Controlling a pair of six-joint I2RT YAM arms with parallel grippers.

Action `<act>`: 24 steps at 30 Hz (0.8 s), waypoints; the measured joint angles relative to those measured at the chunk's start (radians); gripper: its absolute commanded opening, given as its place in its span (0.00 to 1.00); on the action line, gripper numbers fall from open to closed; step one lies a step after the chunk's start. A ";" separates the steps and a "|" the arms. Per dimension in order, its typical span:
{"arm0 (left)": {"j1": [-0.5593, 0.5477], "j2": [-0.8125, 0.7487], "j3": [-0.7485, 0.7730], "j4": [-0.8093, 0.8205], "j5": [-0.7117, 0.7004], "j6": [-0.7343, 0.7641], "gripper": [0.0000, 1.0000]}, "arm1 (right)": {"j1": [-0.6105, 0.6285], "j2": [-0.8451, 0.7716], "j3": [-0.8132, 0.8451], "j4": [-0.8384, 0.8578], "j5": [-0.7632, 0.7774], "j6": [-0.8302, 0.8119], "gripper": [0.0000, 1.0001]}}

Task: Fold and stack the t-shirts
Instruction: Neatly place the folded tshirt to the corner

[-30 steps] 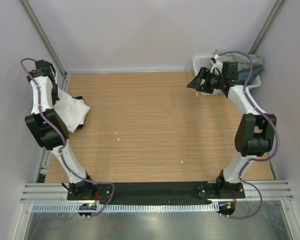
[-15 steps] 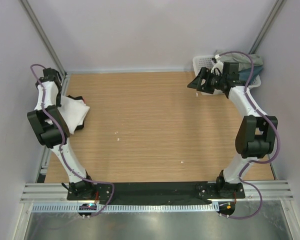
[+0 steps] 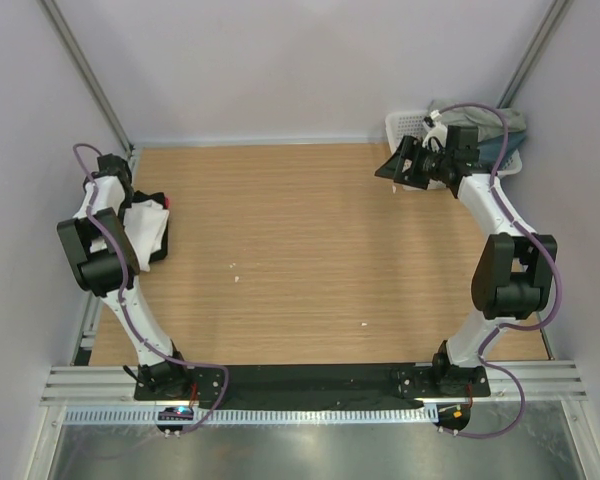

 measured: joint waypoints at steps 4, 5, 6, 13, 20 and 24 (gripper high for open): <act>0.000 -0.013 -0.034 0.014 -0.024 0.011 0.00 | 0.000 0.000 -0.008 0.000 0.000 0.001 0.79; 0.000 -0.013 -0.034 0.015 -0.029 0.013 0.00 | 0.000 0.000 -0.009 0.000 0.000 0.001 0.79; 0.000 -0.013 -0.032 0.015 -0.032 0.013 0.00 | 0.000 0.000 -0.010 0.001 0.000 0.001 0.79; -0.014 -0.061 0.038 -0.025 0.054 -0.007 0.73 | 0.000 -0.003 -0.029 0.011 0.000 0.002 0.79; -0.108 -0.195 0.362 -0.071 0.210 -0.029 1.00 | 0.000 -0.006 -0.061 0.010 0.000 0.002 0.80; -0.122 -0.299 0.399 -0.072 0.304 -0.041 1.00 | 0.000 -0.006 -0.061 0.011 0.000 0.001 0.80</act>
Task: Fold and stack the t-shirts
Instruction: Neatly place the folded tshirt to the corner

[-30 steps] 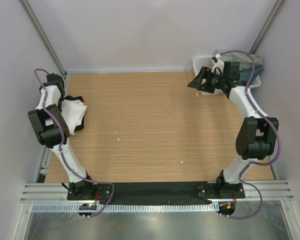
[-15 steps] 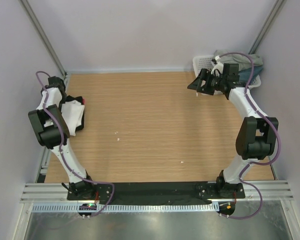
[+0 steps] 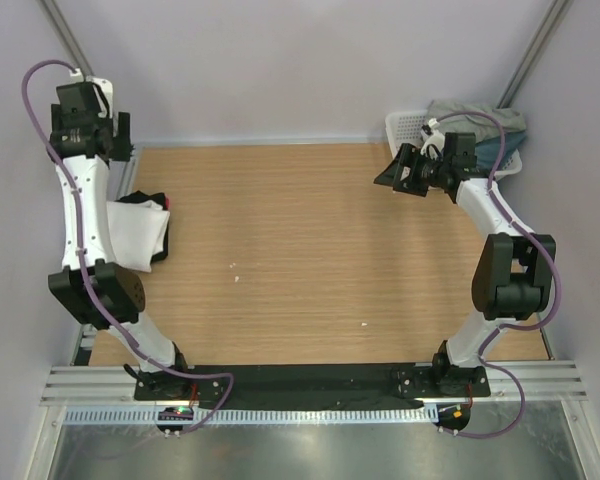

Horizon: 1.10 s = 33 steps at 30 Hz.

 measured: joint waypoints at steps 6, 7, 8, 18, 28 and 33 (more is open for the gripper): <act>0.015 -0.021 -0.188 -0.058 0.147 0.007 1.00 | 0.000 0.000 0.009 -0.002 0.001 0.000 0.80; 0.014 -0.005 -0.220 -0.088 0.185 0.013 1.00 | 0.000 0.000 0.013 -0.002 0.001 0.000 0.80; 0.012 0.014 -0.240 -0.120 0.213 0.021 1.00 | 0.000 0.000 0.015 -0.001 0.000 0.000 0.80; -0.047 0.148 -0.195 -0.360 0.335 0.092 1.00 | 0.000 -0.056 -0.044 0.008 0.000 -0.011 0.80; -0.044 0.423 0.029 -0.393 0.270 0.051 0.93 | -0.021 -0.105 -0.126 0.010 -0.003 -0.023 0.80; -0.047 0.467 0.051 -0.396 0.218 0.029 0.71 | -0.043 -0.104 -0.126 0.015 -0.003 -0.023 0.80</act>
